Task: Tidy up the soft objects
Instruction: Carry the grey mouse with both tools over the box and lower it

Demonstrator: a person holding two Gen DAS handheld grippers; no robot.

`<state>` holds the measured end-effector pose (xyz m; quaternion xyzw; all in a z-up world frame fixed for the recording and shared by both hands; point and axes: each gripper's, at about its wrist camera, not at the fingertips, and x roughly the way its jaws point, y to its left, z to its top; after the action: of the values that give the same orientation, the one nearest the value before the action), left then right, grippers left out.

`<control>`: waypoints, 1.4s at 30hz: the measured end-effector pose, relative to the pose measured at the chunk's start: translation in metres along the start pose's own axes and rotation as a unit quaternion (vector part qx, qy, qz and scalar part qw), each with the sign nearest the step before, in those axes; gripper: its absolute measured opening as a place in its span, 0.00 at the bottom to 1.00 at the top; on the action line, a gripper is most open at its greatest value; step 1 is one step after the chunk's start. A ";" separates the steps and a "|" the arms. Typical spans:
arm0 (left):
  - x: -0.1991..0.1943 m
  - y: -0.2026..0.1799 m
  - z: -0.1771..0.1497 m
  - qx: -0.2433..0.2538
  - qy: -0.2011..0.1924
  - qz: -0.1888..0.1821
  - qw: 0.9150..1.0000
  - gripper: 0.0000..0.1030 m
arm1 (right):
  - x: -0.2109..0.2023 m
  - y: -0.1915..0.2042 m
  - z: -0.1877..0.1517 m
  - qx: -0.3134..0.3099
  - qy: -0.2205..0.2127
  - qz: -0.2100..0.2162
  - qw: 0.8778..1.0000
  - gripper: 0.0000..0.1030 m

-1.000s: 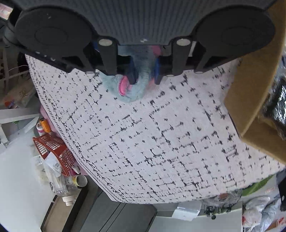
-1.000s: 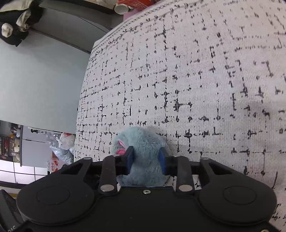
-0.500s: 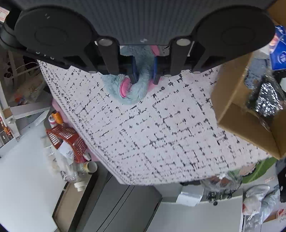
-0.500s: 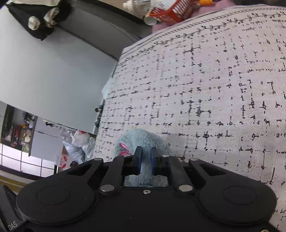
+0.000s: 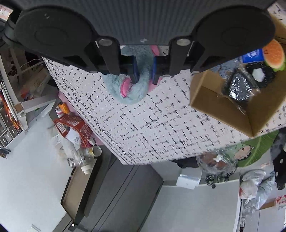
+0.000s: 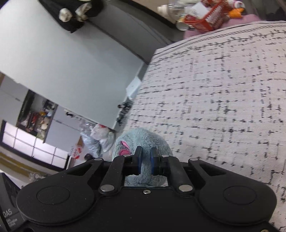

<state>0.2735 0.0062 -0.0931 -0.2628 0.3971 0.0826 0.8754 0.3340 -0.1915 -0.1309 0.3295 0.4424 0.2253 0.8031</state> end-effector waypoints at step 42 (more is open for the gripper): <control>-0.063 0.133 0.004 -0.059 -0.028 -0.013 0.998 0.11 | 0.038 0.088 -0.092 -0.138 0.044 0.017 0.989 0.09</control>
<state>0.1868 0.1250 -0.0966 -0.3163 0.3640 0.1017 0.8701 0.2676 -0.0766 -0.1246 0.2131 0.4364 0.3124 0.8164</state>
